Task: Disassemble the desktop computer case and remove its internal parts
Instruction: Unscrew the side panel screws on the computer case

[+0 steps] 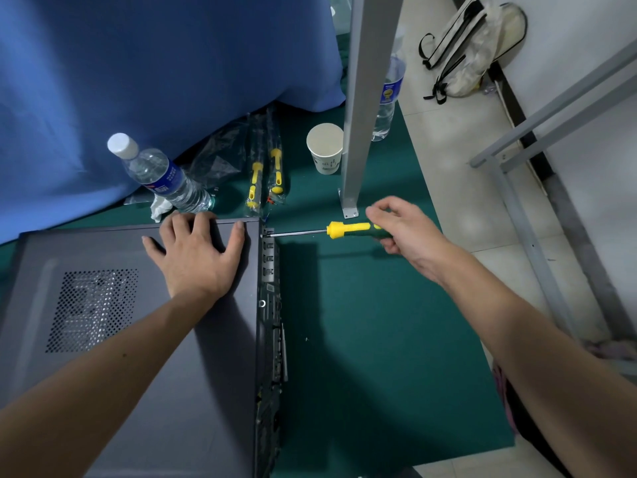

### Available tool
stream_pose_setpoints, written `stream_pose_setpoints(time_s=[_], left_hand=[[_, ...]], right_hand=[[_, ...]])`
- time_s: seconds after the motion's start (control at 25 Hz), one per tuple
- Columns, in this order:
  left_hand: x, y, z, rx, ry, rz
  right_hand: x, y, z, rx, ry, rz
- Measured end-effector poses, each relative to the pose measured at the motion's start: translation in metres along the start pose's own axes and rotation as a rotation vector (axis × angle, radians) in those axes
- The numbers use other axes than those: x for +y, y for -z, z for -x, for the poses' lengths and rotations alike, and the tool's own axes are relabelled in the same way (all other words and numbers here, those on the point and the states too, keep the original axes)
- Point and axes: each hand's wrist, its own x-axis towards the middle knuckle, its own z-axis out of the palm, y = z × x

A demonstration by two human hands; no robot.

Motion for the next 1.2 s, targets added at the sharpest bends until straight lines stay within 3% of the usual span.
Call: stream_pose_setpoints(time_s=[0.12,0.16,0.32,0.36,0.52,0.6,0.68,0.72,0.88,0.96,1.08,1.2], left_hand=[[-0.001,-0.001,-0.001,0.004,-0.002,0.001],[-0.001,-0.002,-0.001,0.005,-0.001,0.003],[-0.002,-0.004,-0.002,0.009,-0.006,-0.001],[-0.003,-0.004,-0.002,0.009,-0.007,0.0],[-0.003,-0.004,-0.002,0.017,-0.008,-0.002],[-0.003,-0.004,-0.003,0.016,-0.01,-0.005],[-0.003,-0.005,-0.003,0.019,-0.01,-0.002],[-0.003,-0.005,-0.003,0.02,-0.009,0.0],[-0.003,-0.006,-0.002,0.024,-0.009,0.0],[-0.004,-0.006,-0.003,0.021,-0.01,-0.004],[-0.004,-0.007,-0.003,0.017,-0.012,-0.001],[-0.005,-0.007,-0.003,0.011,-0.01,0.003]], right_hand=[[0.006,0.004,0.002,-0.11,0.046,-0.469],[0.007,0.004,0.003,-0.124,0.028,-0.481],[0.005,0.0,0.007,-0.043,-0.086,0.071],[0.006,-0.002,0.006,-0.002,-0.026,0.068],[0.007,0.0,0.008,-0.078,0.086,-0.432],[0.005,0.0,0.006,-0.066,0.044,-0.284],[0.002,-0.001,0.009,-0.032,-0.057,0.084],[0.003,-0.003,0.01,-0.017,-0.042,0.139],[0.006,0.001,0.009,-0.052,0.059,-0.399],[0.003,0.0,0.009,-0.062,0.021,-0.341],[-0.001,-0.005,0.012,0.005,-0.061,0.035],[0.002,-0.001,0.008,0.019,0.019,-0.306]])
